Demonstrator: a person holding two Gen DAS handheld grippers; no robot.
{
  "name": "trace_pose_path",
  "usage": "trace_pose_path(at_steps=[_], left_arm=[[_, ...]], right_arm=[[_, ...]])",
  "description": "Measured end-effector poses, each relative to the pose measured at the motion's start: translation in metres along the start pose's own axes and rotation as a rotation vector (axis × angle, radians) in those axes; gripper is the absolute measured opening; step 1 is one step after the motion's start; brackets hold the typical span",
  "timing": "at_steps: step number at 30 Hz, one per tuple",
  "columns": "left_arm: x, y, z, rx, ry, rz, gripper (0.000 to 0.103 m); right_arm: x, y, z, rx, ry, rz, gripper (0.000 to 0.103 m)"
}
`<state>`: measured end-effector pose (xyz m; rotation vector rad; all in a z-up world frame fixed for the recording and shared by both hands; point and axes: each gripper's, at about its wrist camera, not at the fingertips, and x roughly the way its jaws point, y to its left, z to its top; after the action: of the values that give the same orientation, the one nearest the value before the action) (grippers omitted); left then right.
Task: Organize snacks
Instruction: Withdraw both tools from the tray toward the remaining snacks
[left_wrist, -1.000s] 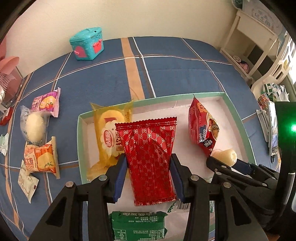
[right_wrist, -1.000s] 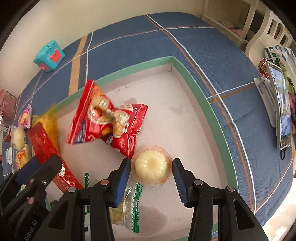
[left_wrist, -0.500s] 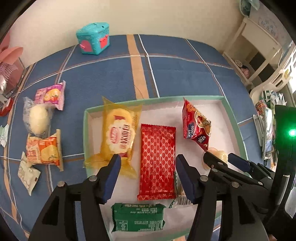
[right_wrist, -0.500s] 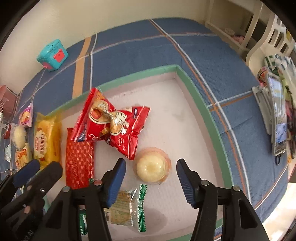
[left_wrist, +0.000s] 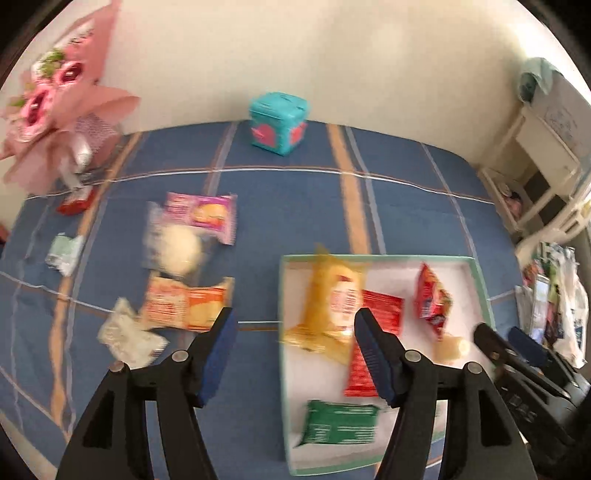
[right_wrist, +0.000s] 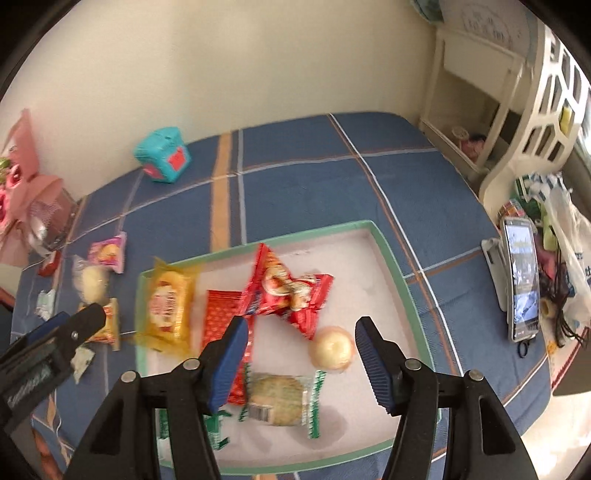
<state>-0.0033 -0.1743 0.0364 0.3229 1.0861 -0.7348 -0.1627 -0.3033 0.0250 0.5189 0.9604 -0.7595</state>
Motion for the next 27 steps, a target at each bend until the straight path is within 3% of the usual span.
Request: trace_pose_path(at_steps=[18, 20, 27], left_arm=[[-0.013, 0.087, -0.002, -0.15, -0.016, 0.11, 0.07], [-0.008, 0.092, -0.003, -0.158, -0.009, 0.124, 0.084], [0.016, 0.095, -0.01, -0.159, 0.048, 0.159, 0.085]], right_arm=[[0.013, 0.053, -0.007, -0.091, 0.028, 0.03, 0.064], [0.02, 0.056, -0.01, -0.096, 0.049, 0.021, 0.068], [0.036, 0.06, -0.016, -0.107, 0.095, 0.013, 0.082]])
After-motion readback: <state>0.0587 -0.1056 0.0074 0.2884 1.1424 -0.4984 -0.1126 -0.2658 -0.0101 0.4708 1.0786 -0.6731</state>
